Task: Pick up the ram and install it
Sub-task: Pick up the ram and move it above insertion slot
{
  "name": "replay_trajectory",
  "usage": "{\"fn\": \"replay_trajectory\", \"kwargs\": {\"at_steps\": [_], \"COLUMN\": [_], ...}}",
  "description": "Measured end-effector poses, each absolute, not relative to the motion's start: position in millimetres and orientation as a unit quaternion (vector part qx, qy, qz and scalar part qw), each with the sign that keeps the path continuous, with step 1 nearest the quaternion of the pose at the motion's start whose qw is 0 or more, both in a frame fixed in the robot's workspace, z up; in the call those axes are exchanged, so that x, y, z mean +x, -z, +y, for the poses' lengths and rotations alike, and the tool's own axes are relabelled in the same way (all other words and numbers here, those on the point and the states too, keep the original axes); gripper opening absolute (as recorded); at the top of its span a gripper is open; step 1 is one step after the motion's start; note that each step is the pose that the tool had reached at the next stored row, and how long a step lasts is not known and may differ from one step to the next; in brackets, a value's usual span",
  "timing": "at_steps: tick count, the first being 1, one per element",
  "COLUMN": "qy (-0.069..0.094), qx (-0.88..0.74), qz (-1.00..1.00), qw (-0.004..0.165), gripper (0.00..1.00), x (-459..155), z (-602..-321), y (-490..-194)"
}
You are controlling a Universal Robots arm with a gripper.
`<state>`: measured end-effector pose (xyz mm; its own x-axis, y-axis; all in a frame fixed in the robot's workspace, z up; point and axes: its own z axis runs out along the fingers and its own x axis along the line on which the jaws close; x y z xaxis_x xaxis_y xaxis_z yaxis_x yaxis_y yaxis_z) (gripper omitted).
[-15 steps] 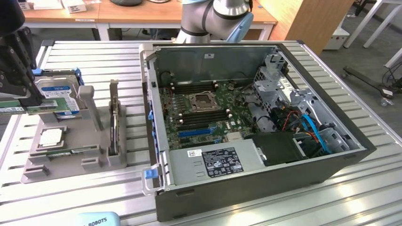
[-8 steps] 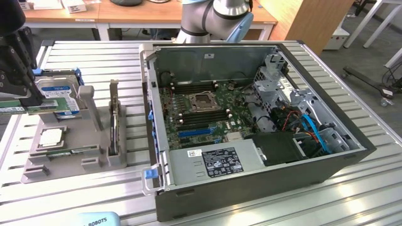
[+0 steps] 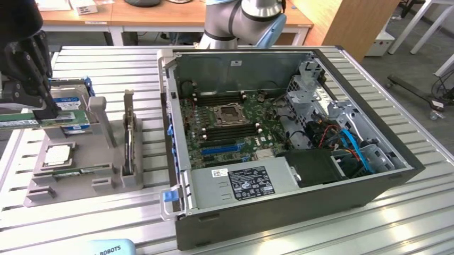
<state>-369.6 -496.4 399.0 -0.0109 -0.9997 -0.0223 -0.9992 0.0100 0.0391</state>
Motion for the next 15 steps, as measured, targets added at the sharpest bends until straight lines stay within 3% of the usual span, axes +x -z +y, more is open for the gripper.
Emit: {"fn": "replay_trajectory", "kwargs": {"at_steps": [15], "qy": [0.022], "qx": [0.703], "qz": [-0.711], "qw": [0.006], "gripper": [0.12], "x": [-333.4], "z": [-496.4], "y": [-399.0]}}
